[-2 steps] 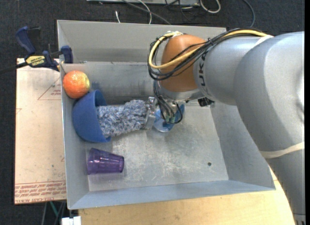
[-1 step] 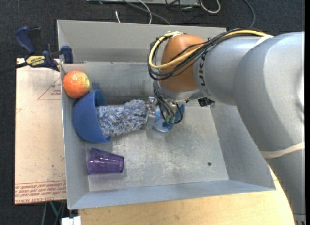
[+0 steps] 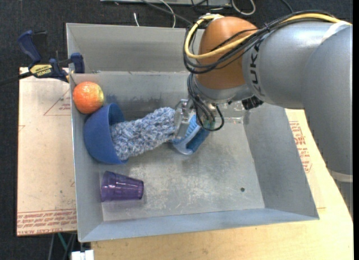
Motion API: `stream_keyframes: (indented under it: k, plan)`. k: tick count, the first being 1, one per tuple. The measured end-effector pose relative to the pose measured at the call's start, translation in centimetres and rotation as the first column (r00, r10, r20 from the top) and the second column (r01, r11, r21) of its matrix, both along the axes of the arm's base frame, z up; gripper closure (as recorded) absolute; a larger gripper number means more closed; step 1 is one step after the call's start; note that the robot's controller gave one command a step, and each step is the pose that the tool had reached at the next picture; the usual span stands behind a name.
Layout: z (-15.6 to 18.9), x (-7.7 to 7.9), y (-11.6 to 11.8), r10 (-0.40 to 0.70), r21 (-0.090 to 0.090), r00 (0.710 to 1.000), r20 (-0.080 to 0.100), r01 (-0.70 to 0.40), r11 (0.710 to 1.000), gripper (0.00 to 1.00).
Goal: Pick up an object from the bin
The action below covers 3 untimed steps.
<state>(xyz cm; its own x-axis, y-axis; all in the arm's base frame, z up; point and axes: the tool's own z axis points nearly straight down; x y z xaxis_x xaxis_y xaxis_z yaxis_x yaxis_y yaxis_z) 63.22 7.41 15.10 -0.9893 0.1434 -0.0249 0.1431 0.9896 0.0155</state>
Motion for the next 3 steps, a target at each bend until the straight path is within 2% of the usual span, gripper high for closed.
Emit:
stream_keyframes:
  k: [1,2,3]
  plan:
    - [-3.6,-0.1,0.4,-0.017,0.002,1.000,0.007,0.017,1.000,1.00]
    - [-6.2,-0.1,0.4,-0.022,0.003,1.000,0.000,0.022,1.000,1.00]
    - [-3.8,-2.7,-5.0,0.157,-0.003,0.988,0.006,-0.157,0.988,1.00]
